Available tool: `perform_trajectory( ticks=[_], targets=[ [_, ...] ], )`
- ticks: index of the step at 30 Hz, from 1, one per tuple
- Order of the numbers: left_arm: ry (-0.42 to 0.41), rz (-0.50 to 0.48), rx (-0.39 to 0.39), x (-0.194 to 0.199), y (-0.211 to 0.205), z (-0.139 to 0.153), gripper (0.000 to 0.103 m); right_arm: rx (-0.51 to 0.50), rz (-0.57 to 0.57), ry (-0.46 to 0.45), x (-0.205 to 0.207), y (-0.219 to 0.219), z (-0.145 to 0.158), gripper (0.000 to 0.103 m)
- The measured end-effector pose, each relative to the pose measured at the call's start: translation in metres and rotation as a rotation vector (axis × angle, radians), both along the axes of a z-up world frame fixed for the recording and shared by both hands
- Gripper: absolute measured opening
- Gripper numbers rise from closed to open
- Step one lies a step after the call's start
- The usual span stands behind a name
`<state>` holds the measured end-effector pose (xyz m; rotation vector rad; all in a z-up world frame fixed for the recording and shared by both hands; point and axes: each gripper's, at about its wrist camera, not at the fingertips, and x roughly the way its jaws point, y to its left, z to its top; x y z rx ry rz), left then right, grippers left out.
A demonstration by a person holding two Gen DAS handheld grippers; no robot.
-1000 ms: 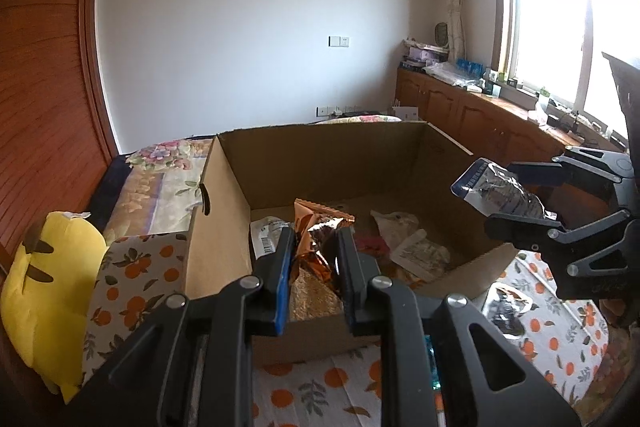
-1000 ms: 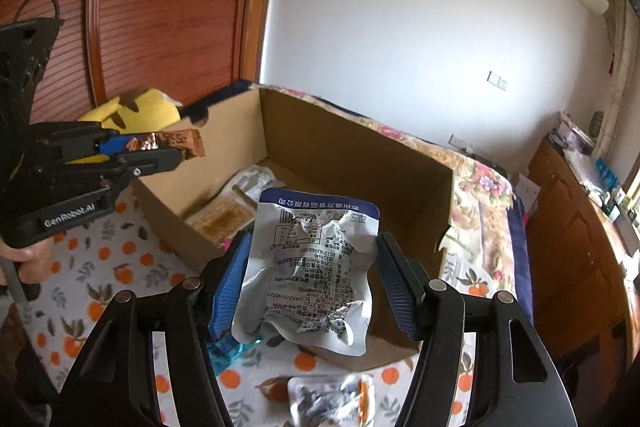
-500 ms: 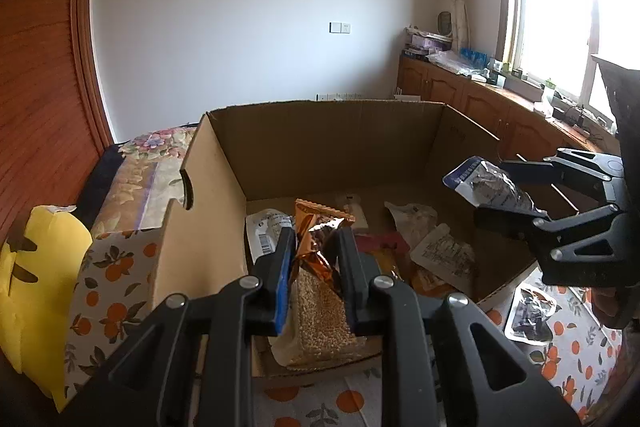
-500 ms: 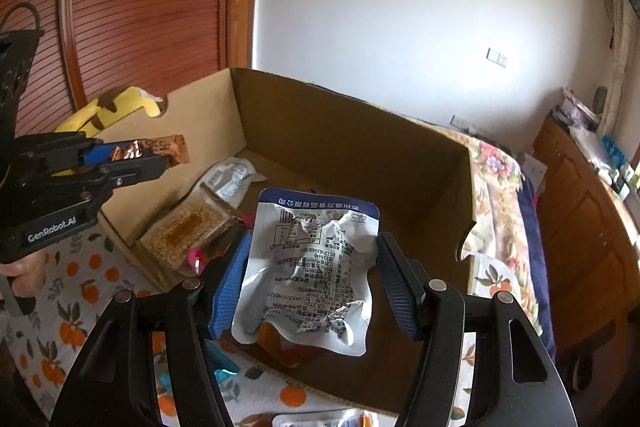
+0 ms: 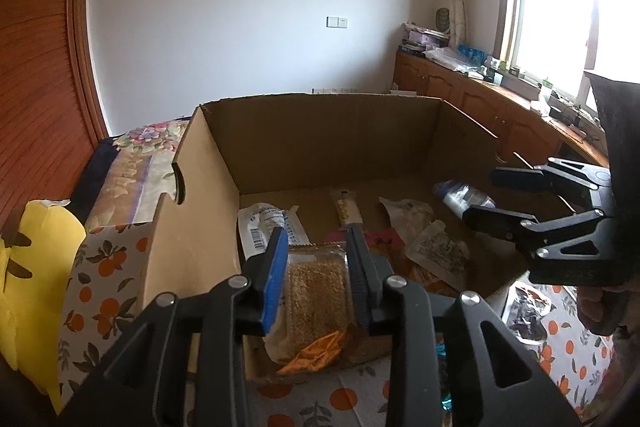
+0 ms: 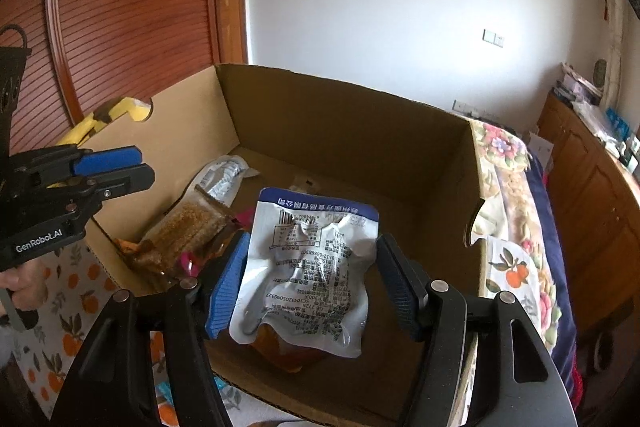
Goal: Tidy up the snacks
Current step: 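Open both tools to release the packets inside the box, then move both open tools back to the remaining snacks on the table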
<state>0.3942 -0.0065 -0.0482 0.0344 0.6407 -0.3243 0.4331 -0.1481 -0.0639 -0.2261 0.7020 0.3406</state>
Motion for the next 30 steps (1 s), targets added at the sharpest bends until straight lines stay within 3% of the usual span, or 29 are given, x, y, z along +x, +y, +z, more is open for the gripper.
perform_trajectory(
  ticks=[9,15,25,30],
  targets=[
    [-0.032,-0.023,0.023,-0.023,-0.012,0.016,0.031,0.021,-0.017,-0.038,-0.017,-0.008,0.017,0.072],
    [-0.042,-0.041,0.016,-0.047,-0.017,0.021,0.034,0.044,-0.019,-0.072,-0.061,-0.023,0.034,0.072],
    [-0.052,-0.079,0.042,-0.09,-0.039,0.013,0.035,0.068,-0.058,-0.03,-0.118,-0.05,0.014,0.071],
    [-0.04,-0.087,0.05,-0.105,-0.05,-0.006,0.035,0.095,-0.106,0.043,-0.129,-0.069,-0.016,0.071]
  ],
)
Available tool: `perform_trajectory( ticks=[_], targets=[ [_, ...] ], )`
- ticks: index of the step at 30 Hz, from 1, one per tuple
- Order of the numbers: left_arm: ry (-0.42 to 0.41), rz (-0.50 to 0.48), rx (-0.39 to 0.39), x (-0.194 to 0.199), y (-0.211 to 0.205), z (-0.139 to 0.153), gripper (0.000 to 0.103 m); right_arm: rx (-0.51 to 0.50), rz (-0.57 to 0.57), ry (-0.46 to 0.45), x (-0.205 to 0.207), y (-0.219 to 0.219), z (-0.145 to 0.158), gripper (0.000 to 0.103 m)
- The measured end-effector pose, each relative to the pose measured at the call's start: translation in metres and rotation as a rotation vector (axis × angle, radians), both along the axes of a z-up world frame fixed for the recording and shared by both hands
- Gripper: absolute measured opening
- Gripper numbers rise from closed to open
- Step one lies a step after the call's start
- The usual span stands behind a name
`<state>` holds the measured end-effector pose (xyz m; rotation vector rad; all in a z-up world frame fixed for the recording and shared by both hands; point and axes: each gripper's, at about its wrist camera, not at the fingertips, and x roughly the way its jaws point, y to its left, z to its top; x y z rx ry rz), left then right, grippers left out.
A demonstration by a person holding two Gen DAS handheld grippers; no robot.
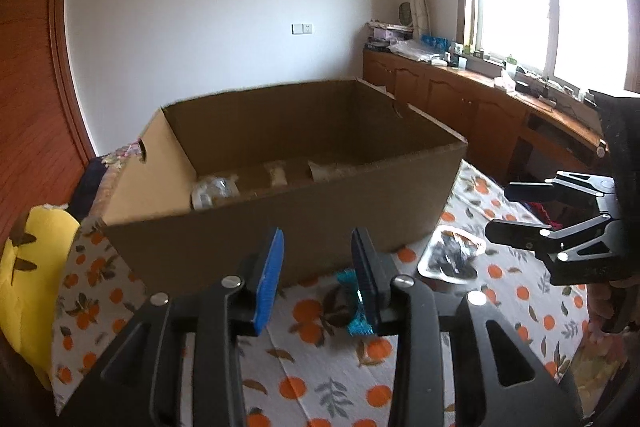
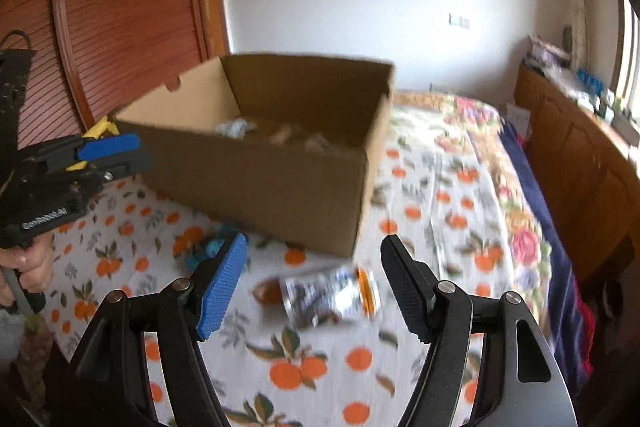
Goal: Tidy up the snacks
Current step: 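Move both open tools back to the remaining snacks on the table, then grasp the teal wrapped candy with the left tool while the right tool grasps the clear orange-edged packet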
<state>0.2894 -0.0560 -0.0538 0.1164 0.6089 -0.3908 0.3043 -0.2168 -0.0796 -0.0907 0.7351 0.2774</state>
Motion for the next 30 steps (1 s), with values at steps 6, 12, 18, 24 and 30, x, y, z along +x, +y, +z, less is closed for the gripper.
perform_trajectory(
  ticks=[6,12,18,24,30],
  targets=[
    [0.067,-0.003,-0.005,-0.01,-0.011,-0.033,0.035,0.037,-0.039,0.083,-0.002,-0.013,-0.034,0.071],
    [0.112,-0.007,-0.001,-0.01,-0.013,-0.049,0.035,0.099,-0.061,0.168,0.006,-0.021,-0.059,0.071],
    [0.138,-0.005,-0.005,-0.013,-0.013,-0.059,0.035,0.153,-0.08,0.198,0.018,-0.022,-0.065,0.072],
    [0.147,-0.01,-0.014,-0.013,-0.015,-0.058,0.035,0.166,-0.087,0.207,0.033,-0.017,-0.064,0.072],
    [0.148,-0.018,-0.008,-0.012,-0.018,-0.057,0.035,0.141,-0.118,0.196,0.045,-0.015,-0.064,0.067]
  ],
)
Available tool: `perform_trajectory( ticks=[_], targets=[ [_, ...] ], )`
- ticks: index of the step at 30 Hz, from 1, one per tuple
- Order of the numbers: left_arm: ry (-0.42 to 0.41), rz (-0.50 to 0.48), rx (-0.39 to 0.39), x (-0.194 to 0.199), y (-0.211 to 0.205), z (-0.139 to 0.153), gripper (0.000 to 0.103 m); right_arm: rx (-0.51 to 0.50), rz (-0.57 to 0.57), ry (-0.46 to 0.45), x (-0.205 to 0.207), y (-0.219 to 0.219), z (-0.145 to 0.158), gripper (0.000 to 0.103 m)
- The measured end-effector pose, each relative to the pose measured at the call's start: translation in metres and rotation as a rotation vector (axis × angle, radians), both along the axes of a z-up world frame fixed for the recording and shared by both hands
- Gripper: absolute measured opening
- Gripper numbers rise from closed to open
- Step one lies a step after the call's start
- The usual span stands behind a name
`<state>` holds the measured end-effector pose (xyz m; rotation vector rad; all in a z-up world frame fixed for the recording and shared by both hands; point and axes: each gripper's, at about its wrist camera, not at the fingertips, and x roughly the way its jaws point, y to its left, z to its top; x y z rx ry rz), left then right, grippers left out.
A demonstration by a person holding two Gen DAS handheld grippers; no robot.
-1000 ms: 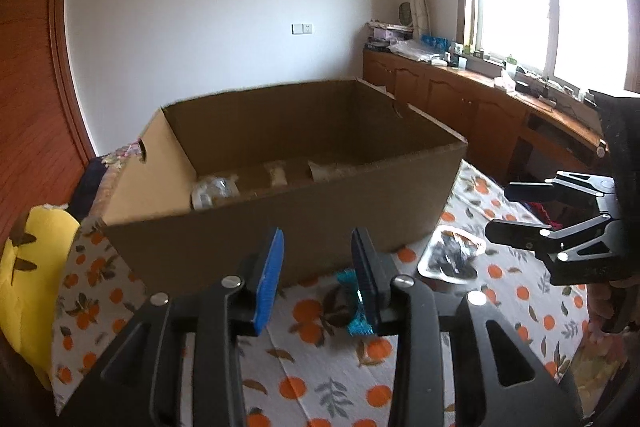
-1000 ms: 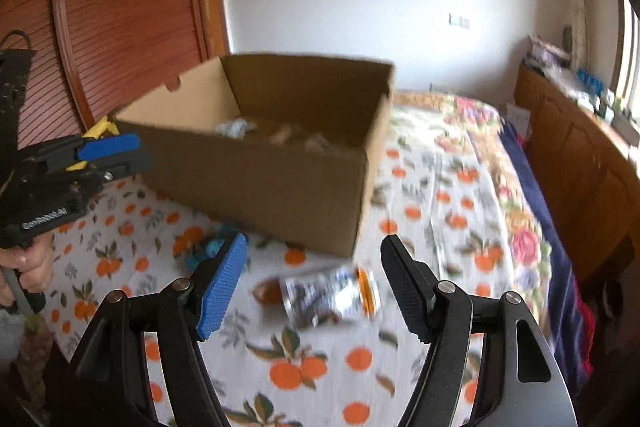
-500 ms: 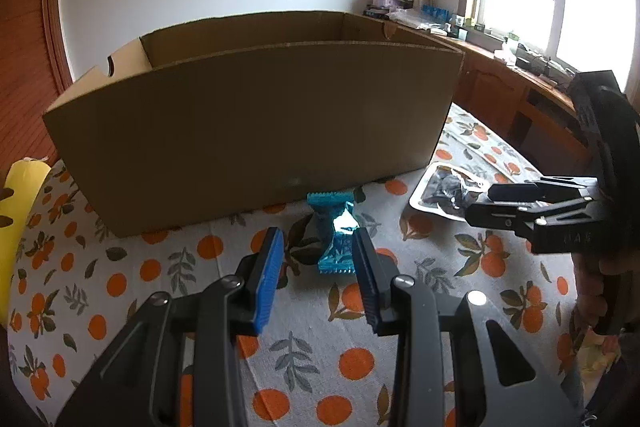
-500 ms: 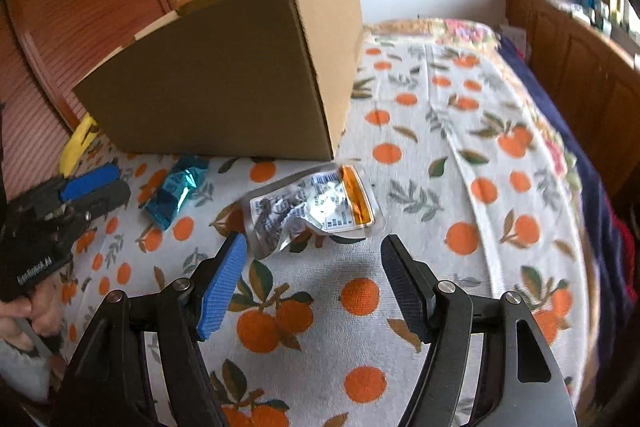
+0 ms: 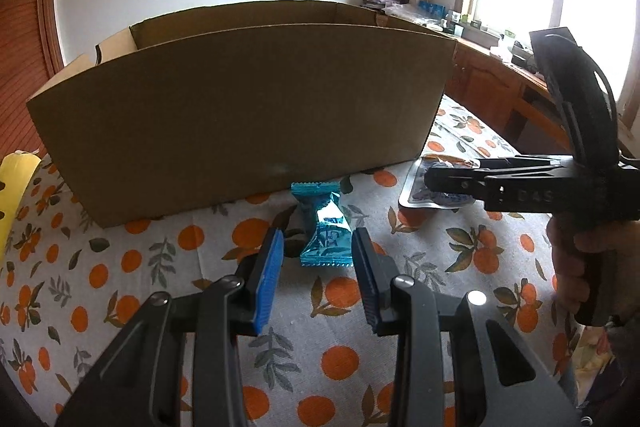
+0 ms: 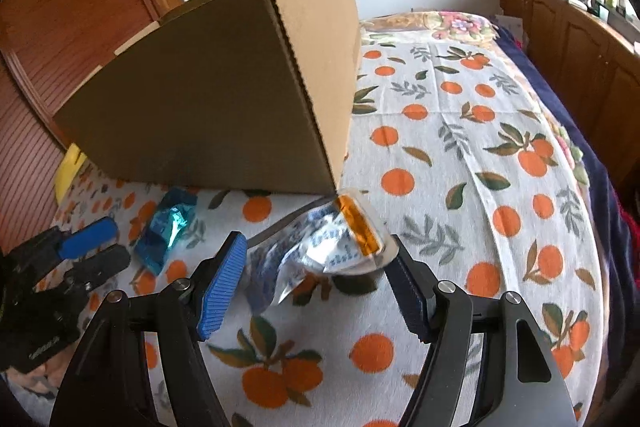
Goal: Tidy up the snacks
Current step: 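Grasp the teal wrapped candy with the left tool while the right tool grasps the clear orange-edged packet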
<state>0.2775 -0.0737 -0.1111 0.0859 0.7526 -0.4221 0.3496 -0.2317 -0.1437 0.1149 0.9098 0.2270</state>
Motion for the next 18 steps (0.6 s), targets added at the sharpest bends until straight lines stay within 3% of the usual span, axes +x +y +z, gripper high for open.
perform_trajectory(
  ticks=[1,3,10,12,18],
  targets=[
    [0.0,-0.001,0.0,0.001,-0.001,0.0,0.035,-0.003,-0.006,-0.001,0.001,-0.001,0.0,0.065],
    [0.001,-0.002,-0.001,0.003,-0.002,0.001,0.035,0.008,-0.017,-0.004,0.001,-0.004,0.0,0.051],
    [0.005,-0.005,0.003,0.006,-0.005,0.003,0.035,0.102,-0.038,-0.004,-0.004,-0.02,0.004,0.036],
    [0.009,-0.006,0.005,0.007,-0.007,0.003,0.035,0.12,-0.028,-0.01,-0.008,-0.022,0.007,0.025],
    [0.047,-0.016,0.006,0.019,-0.018,0.001,0.036,0.148,-0.019,-0.029,-0.021,-0.028,0.012,0.017]
  ],
)
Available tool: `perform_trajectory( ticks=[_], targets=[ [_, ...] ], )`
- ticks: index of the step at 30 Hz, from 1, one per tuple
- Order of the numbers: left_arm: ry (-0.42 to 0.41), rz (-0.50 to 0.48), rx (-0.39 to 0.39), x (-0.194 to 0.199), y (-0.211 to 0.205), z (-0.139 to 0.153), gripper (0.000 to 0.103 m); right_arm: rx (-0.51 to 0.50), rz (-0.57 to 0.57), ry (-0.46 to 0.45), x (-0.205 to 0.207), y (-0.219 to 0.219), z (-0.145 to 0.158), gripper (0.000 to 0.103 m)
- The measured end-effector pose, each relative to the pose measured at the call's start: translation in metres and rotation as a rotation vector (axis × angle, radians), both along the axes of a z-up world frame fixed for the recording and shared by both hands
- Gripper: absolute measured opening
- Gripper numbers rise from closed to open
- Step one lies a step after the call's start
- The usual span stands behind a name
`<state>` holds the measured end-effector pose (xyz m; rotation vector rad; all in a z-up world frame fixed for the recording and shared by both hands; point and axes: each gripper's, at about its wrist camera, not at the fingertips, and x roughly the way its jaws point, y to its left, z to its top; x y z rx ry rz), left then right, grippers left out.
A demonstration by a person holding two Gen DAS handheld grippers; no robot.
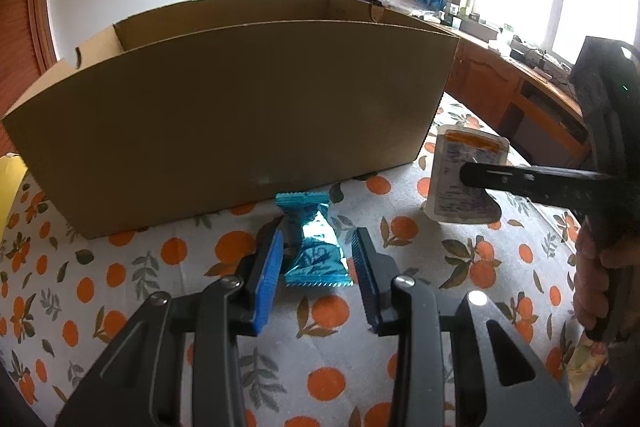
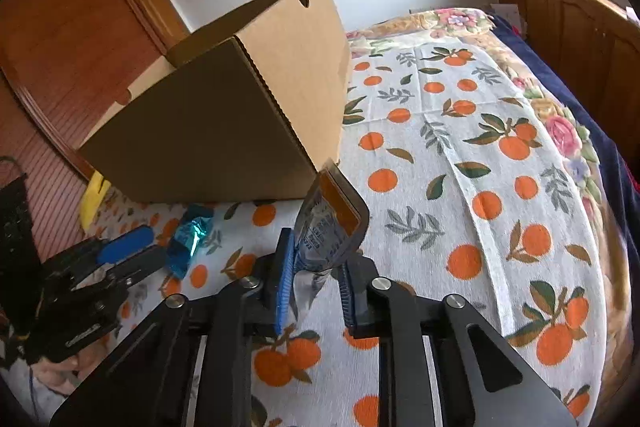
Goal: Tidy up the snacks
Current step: 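Grasp the teal wrapped candy with the left tool while the right tool grasps the clear orange-edged packet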
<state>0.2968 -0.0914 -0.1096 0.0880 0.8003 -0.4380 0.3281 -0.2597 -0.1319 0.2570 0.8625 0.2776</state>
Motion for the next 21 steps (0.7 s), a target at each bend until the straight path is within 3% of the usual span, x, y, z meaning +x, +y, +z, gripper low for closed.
perform_trajectory(
  ticks=[6,13,21],
  targets=[
    [0.039,-0.002,0.015,0.013,-0.011,-0.003,0.041,0.019,-0.004,-0.008,-0.001,-0.006,-0.007,0.018],
    [0.066,0.022,0.093,0.024,-0.023,-0.019,0.041,0.015,0.01,-0.024,-0.003,-0.008,-0.011,0.02],
    [0.051,0.021,0.115,0.028,-0.03,-0.022,0.044,0.017,0.015,-0.04,-0.005,-0.007,-0.012,0.02]
  ],
)
